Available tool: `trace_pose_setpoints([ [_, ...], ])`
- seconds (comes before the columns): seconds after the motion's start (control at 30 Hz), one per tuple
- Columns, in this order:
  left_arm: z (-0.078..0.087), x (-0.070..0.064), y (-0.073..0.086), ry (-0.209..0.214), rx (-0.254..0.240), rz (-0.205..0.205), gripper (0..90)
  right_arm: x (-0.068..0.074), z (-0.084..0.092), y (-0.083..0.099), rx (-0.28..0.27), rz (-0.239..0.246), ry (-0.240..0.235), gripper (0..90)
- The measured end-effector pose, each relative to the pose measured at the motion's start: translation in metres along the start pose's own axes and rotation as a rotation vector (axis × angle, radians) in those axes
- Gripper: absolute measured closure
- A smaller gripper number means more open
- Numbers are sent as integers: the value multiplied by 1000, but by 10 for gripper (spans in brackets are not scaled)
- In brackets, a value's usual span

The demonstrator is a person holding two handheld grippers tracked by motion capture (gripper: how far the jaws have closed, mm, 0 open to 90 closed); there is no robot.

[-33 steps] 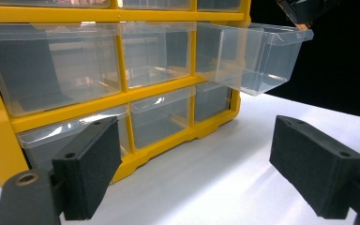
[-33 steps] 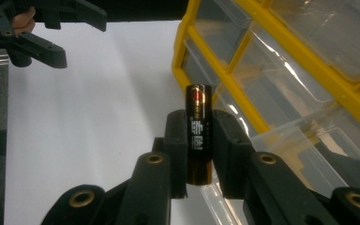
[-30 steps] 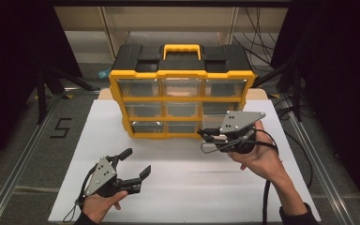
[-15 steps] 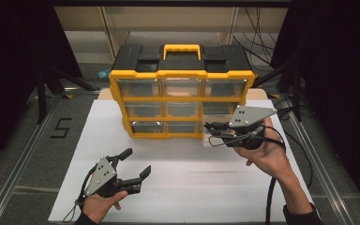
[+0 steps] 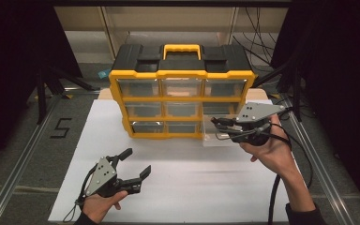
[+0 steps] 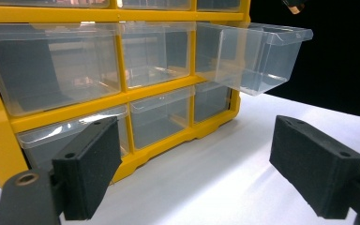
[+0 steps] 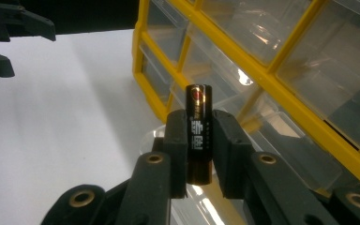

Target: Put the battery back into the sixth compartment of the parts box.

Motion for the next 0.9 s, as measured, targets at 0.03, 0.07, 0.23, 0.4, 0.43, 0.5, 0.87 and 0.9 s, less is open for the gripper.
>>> trace_pose_setpoints([
  [0.03, 0, 0, 0, 0, 0, 0, 162, 0, 0, 0, 0, 0, 0, 769],
  [0.07, 0, 0, 0, 0, 0, 0, 162, -1, 0, 0, 0, 2, 4, 769],
  [0.23, 0, 0, 0, 0, 0, -1, 162, -5, 0, 3, 2, -12, 14, 769],
  [0.4, 0, 0, 0, 0, 0, -1, 162, -8, -1, 5, 6, -21, 22, 769],
  [0.43, 0, 0, 0, 0, 0, 0, 162, -8, -1, 5, 6, -21, 22, 769],
  [0.5, 0, 0, 0, 0, 0, 0, 162, -10, -1, 6, 4, -20, 27, 769],
  [0.87, 0, 0, 0, 0, 0, 0, 162, -17, -3, 12, 24, -35, 54, 769],
  [0.9, 0, 0, 0, 0, 0, 0, 162, -17, -3, 13, 27, -36, 53, 769],
])
Point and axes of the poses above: each handheld gripper's, and its own axes: z roughly backward along the jaws, y roughly out of its underside, x roughly to its left, the point moved 7 cm from there along -z, roughly forward along the jaws, and after that the axes turned 6 degrees about x, right-handed, at the moved point
